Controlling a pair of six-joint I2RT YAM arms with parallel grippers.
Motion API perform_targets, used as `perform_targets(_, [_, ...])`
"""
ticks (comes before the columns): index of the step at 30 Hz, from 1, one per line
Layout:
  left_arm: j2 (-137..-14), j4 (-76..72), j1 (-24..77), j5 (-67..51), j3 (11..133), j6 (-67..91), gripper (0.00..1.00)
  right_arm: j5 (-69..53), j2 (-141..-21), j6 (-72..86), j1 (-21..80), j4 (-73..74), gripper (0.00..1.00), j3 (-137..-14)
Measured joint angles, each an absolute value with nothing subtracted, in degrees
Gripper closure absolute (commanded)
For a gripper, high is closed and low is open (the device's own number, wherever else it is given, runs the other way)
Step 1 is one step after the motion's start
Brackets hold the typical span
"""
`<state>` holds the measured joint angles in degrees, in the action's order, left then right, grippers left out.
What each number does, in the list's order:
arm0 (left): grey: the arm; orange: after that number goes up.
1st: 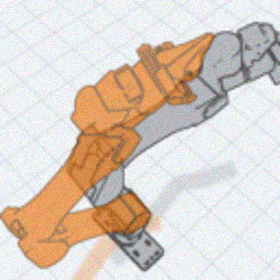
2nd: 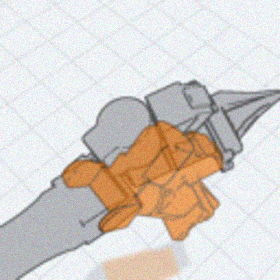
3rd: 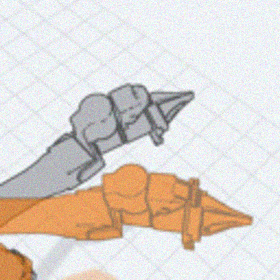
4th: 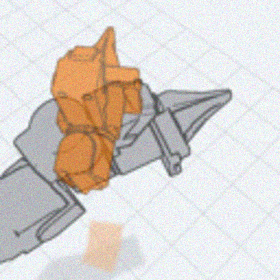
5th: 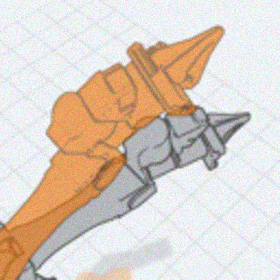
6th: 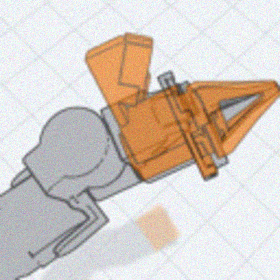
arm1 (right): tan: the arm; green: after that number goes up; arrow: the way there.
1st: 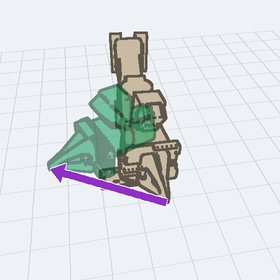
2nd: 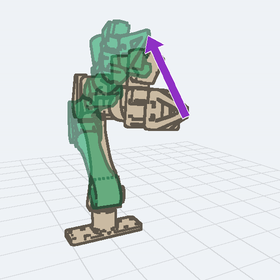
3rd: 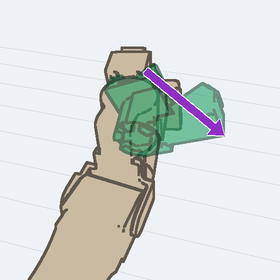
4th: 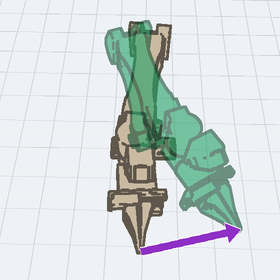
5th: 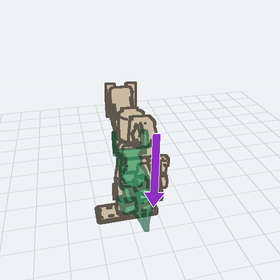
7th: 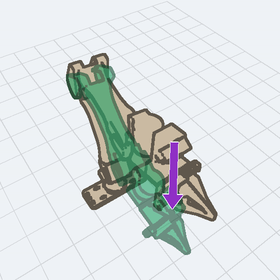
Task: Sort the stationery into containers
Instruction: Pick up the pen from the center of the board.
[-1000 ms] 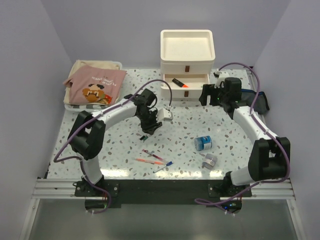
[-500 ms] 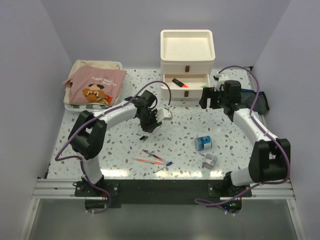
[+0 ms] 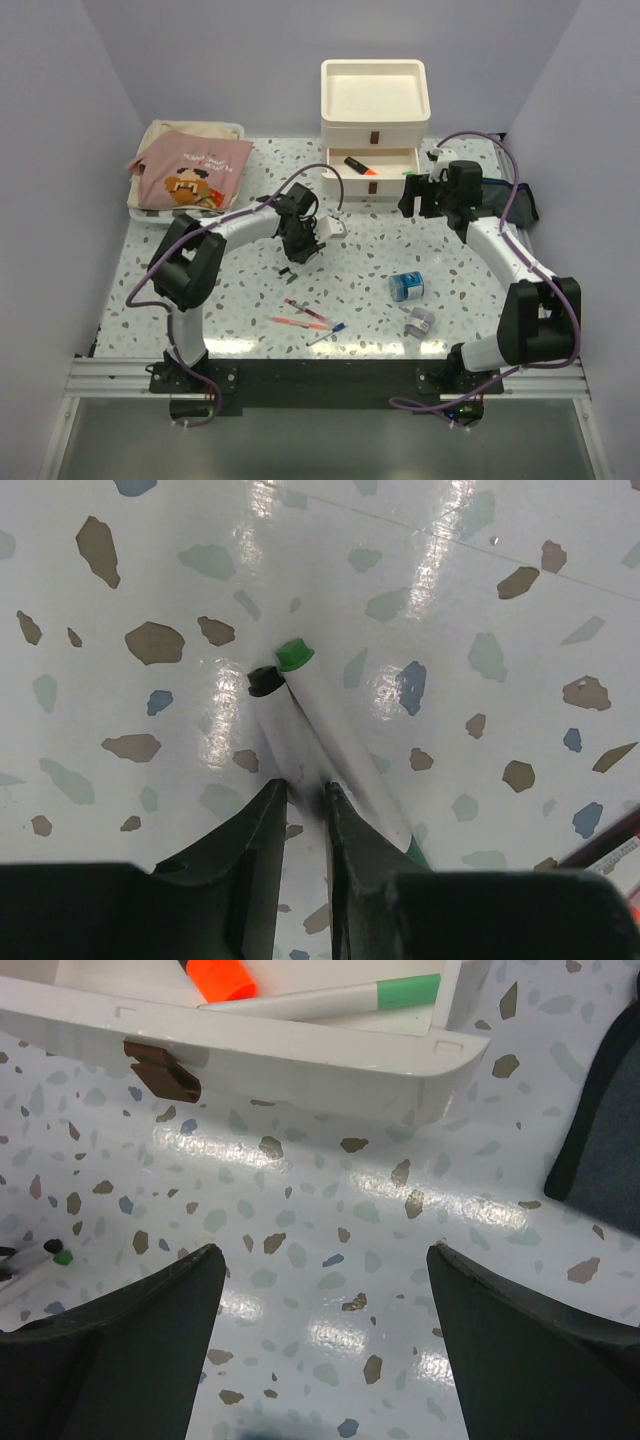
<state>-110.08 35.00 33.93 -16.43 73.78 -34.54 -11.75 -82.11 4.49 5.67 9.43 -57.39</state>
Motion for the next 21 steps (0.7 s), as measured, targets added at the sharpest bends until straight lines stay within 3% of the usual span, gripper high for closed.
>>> perform_targets(5, [-110.98,33.76,33.91,-16.45,74.02,-33.39,0.74,-11.73,-82.13,4.47,5.67,9.43,0.14,-57.39])
perform_targets(9, [-111.11,33.41,33.95,-16.21,74.04,-32.25,0.65,-11.73,-82.13,4.36,5.67,9.47,0.14,-57.39])
perform_targets(13, [-111.15,31.86,34.24,-15.03,73.78,-31.55,0.65,-11.75,-82.24,4.25,5.67,9.61,0.14,-57.39])
perform_targets(19, [-109.38,25.82,34.98,-12.03,70.0,-29.19,0.82,-11.77,-83.53,4.05,5.67,9.87,0.15,-57.54])
perform_targets(21, [-108.92,23.51,35.29,-11.35,68.79,-28.6,0.94,-11.75,-84.18,3.97,5.67,10.09,0.15,-57.98])
